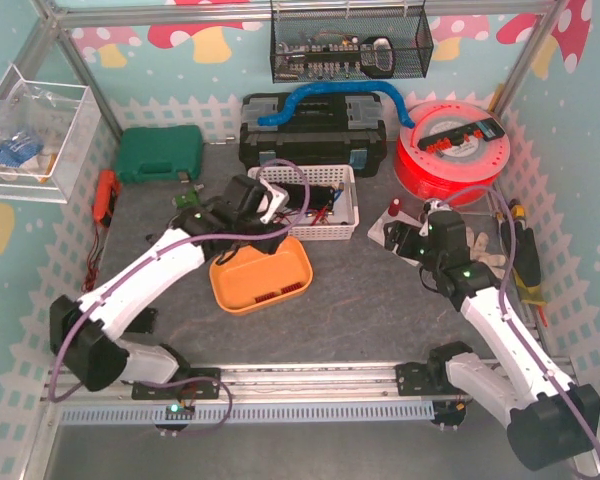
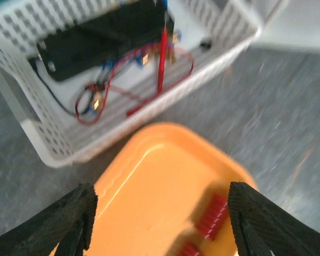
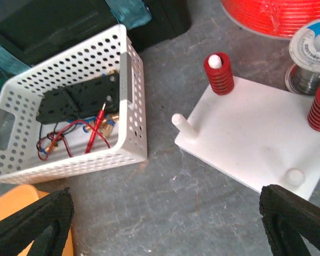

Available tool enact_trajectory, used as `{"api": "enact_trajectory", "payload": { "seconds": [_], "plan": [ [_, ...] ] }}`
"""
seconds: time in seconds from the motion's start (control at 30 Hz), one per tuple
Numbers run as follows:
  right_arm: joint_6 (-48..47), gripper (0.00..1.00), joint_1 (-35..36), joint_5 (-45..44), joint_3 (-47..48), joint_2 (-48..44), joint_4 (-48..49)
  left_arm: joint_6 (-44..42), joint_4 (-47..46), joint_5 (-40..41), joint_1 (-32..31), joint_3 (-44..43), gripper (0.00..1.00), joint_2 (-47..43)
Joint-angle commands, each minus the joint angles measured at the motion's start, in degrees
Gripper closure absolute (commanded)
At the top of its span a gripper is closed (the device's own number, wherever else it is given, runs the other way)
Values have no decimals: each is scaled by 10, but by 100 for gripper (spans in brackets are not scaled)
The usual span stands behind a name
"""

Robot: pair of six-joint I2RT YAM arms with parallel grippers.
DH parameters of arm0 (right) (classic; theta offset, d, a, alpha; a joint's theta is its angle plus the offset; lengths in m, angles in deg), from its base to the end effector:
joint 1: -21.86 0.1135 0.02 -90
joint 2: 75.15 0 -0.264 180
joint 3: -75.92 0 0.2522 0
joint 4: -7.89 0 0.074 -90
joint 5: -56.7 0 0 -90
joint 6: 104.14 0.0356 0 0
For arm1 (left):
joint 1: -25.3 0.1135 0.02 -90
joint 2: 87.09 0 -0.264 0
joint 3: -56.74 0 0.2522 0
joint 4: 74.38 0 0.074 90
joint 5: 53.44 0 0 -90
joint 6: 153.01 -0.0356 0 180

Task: Install the large spring

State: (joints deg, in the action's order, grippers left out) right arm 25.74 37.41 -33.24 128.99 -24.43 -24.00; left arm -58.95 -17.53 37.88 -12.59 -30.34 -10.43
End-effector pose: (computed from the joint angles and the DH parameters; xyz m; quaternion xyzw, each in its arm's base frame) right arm 0.1929 0.0537 0.2742 0.1818 0.8447 0.2346 0.4455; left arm 0.2236 -0.1729 0.3366 0.2661 0.8896 -0.1229 0.3503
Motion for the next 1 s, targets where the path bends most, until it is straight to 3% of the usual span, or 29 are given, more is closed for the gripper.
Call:
{"api": "enact_trajectory", "payload": {
  "seconds": [0.0,0.17,0.5,0.73,0.97],
  "plan": [
    [-58,6,3,-20,12,-14,-48,-90,39,-44,22,40,35,43],
    [-91,6,3,-62,31,-44,-67,-118,21,-122,27,67,50,60],
    [-129,7,3,-60,54,-26,-82,-180,6,-218,49,98,53,121],
    [-131,7,3,-57,53,-26,-100,-199,2,-203,59,105,54,164],
    [-145,7,3,-67,81,4,-114,-215,6,-243,76,119,53,166]
  ]
}}
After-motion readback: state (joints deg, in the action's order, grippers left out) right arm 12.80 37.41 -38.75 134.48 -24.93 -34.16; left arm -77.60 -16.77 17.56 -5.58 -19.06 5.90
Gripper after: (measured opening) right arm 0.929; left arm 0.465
